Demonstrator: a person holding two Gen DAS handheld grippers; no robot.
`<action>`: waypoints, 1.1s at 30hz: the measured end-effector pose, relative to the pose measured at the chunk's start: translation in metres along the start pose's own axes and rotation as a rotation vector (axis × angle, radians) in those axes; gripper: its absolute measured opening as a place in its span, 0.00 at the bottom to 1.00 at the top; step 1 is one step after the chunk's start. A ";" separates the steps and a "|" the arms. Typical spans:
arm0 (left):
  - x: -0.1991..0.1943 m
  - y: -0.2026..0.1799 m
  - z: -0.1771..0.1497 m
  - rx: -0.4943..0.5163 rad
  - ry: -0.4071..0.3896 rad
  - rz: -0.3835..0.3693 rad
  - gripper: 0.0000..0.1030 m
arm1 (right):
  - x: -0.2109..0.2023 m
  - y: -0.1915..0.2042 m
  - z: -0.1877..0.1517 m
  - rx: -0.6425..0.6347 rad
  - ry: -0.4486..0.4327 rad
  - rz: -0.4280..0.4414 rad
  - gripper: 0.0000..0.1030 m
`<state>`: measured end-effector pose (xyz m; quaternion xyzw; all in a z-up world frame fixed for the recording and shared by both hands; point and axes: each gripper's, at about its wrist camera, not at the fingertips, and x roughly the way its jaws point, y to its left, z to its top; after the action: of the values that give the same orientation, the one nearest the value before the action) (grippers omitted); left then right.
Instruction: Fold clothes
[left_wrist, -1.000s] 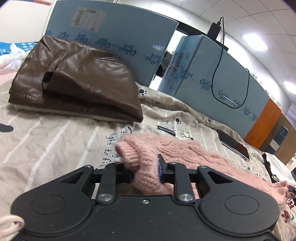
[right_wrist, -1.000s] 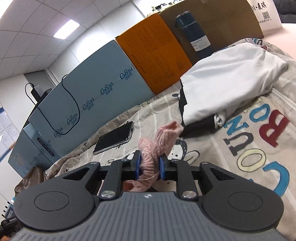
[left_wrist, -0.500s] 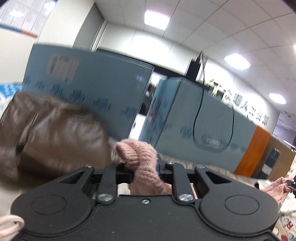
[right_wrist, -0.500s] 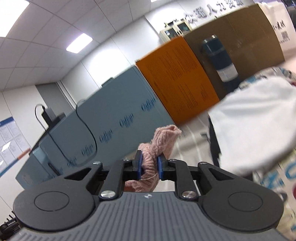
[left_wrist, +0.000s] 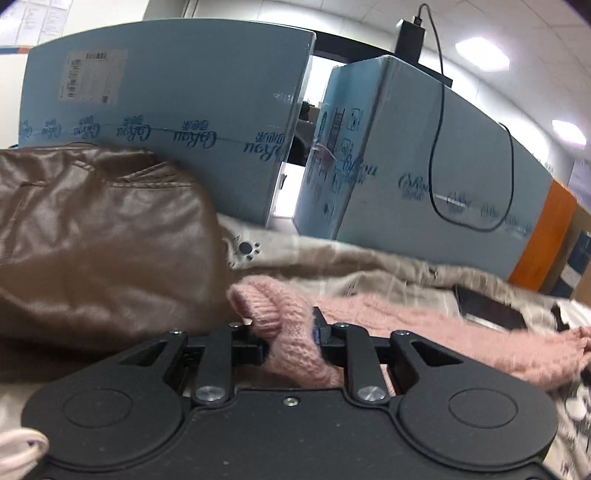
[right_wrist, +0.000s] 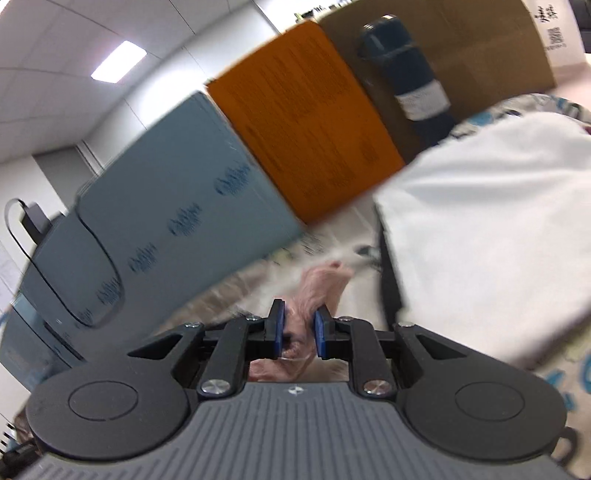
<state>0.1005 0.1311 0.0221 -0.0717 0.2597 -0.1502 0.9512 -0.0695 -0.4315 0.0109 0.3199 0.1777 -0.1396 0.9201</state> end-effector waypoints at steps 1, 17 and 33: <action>-0.002 -0.001 -0.002 0.023 0.018 0.014 0.26 | -0.004 -0.004 -0.002 -0.011 0.005 -0.017 0.14; -0.001 -0.062 0.006 0.438 -0.072 -0.115 0.79 | 0.021 0.083 -0.008 -0.521 0.130 0.272 0.78; 0.060 -0.057 0.003 0.480 0.108 -0.364 0.69 | 0.131 0.136 -0.038 -0.727 0.452 0.459 0.63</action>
<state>0.1366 0.0580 0.0085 0.1180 0.2500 -0.3791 0.8831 0.0890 -0.3229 0.0017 0.0308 0.3352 0.2111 0.9177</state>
